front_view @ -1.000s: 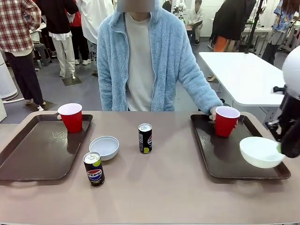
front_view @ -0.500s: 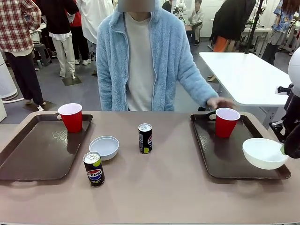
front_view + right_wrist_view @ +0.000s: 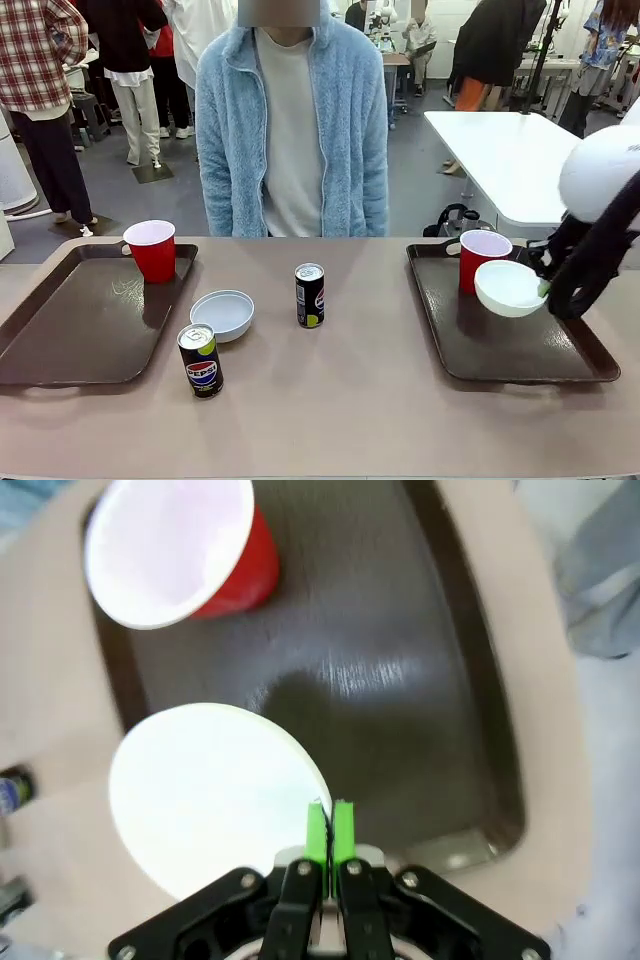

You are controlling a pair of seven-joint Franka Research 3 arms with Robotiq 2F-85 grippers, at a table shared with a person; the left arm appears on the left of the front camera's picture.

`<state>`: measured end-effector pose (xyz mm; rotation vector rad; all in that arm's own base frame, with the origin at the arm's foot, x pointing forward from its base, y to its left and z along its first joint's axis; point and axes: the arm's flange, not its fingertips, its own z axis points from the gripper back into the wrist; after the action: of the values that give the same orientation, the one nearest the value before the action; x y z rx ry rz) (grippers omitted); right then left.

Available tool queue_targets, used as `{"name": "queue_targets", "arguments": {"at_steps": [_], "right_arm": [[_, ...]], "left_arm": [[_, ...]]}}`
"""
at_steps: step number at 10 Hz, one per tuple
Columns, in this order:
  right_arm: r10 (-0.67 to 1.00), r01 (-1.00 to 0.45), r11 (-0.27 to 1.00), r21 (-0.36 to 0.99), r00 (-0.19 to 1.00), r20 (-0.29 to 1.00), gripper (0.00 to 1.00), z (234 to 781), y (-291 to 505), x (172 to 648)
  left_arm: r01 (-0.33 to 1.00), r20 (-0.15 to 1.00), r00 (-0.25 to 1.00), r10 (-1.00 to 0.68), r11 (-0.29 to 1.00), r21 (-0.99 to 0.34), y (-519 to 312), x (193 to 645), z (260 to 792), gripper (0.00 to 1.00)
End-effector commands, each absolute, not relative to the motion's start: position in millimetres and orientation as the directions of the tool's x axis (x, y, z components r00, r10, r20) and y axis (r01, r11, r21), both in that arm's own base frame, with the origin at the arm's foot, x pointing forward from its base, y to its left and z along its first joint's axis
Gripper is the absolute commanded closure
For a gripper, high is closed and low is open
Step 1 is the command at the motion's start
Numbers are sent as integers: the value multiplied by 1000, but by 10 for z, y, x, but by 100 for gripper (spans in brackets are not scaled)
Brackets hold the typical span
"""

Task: Prepare tableware on both trays.
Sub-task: Pick up a Picnic Bowl from the table and place it on a Handle tray.

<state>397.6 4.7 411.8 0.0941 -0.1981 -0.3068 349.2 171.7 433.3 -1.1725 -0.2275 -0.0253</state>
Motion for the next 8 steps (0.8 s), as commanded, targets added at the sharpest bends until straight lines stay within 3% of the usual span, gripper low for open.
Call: {"name": "queue_targets", "arguments": {"at_steps": [1,5,6,7,8], "right_arm": [[-309,291,948,130,938,157,100,3824,114,4086],[-316,302,945,122,942,114,100,3665,93,4150],[-313,300,947,118,943,112,42,3674,79,4166],[-310,298,948,116,944,109,39,3677,84,4160],[-310,298,948,114,945,108,0,3686,96,4139]], "left_arm": [[137,191,976,105,383,-914,1721,3485,4358,0],[137,191,976,105,383,-914,1721,3485,4358,0],[137,191,976,105,383,-914,1721,3485,4358,0],[137,191,976,105,383,-914,1721,3485,4358,0],[137,191,976,105,383,-914,1721,3485,4358,0]]}}
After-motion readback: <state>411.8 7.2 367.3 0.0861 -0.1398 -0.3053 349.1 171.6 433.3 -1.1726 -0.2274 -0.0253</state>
